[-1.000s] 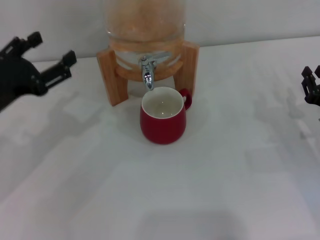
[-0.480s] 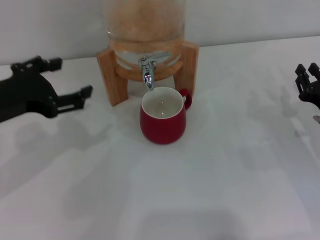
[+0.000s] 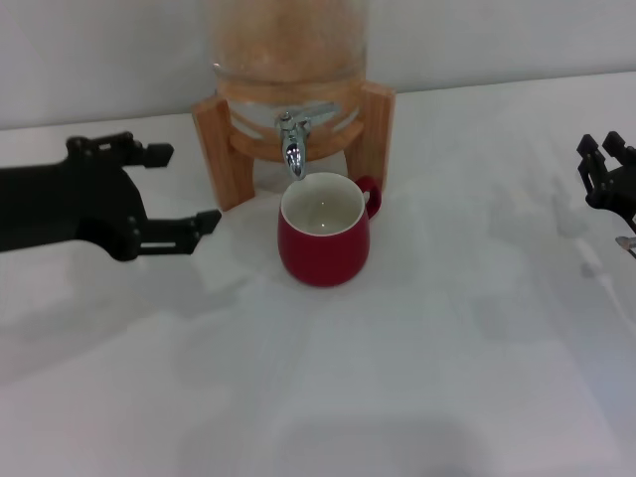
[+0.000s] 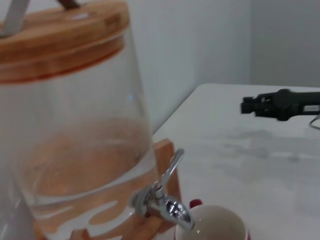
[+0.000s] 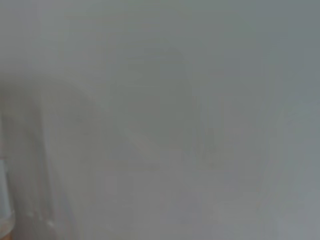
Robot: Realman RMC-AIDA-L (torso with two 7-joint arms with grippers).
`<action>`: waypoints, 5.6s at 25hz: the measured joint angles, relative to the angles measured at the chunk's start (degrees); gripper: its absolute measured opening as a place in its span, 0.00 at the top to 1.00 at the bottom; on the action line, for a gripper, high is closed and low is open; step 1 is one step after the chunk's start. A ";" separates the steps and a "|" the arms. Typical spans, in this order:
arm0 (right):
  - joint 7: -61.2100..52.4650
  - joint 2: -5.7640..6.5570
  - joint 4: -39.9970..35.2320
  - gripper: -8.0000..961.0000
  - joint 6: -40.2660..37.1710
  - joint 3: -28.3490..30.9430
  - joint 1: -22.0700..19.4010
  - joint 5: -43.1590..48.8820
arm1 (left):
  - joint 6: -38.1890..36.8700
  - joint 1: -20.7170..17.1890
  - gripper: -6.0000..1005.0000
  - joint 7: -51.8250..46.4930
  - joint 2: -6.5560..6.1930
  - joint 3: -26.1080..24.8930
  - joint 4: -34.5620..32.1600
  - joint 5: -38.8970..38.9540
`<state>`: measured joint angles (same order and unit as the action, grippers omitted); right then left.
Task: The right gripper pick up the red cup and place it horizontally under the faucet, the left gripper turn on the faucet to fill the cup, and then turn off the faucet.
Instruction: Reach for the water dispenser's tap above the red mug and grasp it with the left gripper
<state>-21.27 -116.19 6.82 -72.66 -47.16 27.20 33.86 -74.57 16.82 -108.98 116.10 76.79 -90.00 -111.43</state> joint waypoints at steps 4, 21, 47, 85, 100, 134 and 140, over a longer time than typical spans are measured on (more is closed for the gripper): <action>0.00 0.00 0.36 0.69 -0.31 -0.26 -0.02 0.12 | -0.83 1.72 0.13 0.42 0.13 -1.59 0.46 -0.15; 0.09 0.00 1.66 0.69 -0.04 0.22 0.22 2.42 | -1.15 12.33 0.13 4.37 -0.25 -2.86 7.99 -6.43; 0.00 0.00 2.16 0.69 0.55 0.31 1.46 3.77 | -0.82 23.58 0.13 16.57 0.81 -3.33 20.37 -7.72; 0.00 0.00 2.68 0.69 -0.81 0.40 2.64 5.88 | 0.61 29.86 0.13 28.47 2.07 -5.57 28.86 -8.47; 0.00 0.00 2.68 0.69 -1.55 0.40 3.06 5.96 | 3.60 32.70 0.13 32.05 1.60 -6.39 34.67 -8.48; 0.01 0.00 3.38 0.69 -3.08 0.07 3.89 6.04 | 6.35 36.69 0.13 37.86 2.31 -6.03 40.54 -8.42; 0.00 0.00 3.44 0.69 -3.53 -0.04 3.93 6.04 | 6.67 37.39 0.13 38.88 2.70 -5.85 42.56 -8.50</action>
<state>-21.27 -116.19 10.26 -76.19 -47.20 31.12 39.90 -67.90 54.21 -70.11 118.80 70.95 -47.44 -119.93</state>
